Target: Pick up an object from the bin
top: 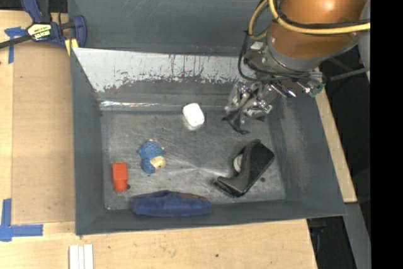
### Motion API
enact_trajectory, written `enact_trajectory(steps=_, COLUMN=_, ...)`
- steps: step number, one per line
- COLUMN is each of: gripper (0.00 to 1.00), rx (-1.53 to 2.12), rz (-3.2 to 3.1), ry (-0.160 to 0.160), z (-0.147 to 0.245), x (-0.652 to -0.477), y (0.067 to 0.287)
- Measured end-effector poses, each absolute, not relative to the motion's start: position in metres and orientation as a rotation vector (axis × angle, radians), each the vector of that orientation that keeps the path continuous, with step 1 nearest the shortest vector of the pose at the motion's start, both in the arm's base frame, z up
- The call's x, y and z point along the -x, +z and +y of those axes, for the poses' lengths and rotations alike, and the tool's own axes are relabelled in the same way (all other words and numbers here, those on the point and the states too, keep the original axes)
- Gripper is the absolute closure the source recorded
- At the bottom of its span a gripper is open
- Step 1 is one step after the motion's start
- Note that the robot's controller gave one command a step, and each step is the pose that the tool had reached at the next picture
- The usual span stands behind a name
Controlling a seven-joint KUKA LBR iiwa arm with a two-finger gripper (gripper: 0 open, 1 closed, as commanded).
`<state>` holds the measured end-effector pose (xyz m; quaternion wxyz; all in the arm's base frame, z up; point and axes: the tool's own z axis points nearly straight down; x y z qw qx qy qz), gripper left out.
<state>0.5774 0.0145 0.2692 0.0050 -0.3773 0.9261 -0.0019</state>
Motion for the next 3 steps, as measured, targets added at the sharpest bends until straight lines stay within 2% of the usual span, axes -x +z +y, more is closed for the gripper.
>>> enact_trajectory(steps=1, gripper=1.00, rx=1.099, rz=2.949, ry=0.006, z=0.039, x=-0.552, y=0.180)
enact_trajectory(steps=2, gripper=1.00, rx=1.117, rz=2.935, ry=0.000, z=0.024, x=-0.557, y=0.173)
enact_trajectory(steps=3, gripper=1.00, rx=1.106, rz=2.934, ry=-0.002, z=0.022, x=-0.568, y=0.189)
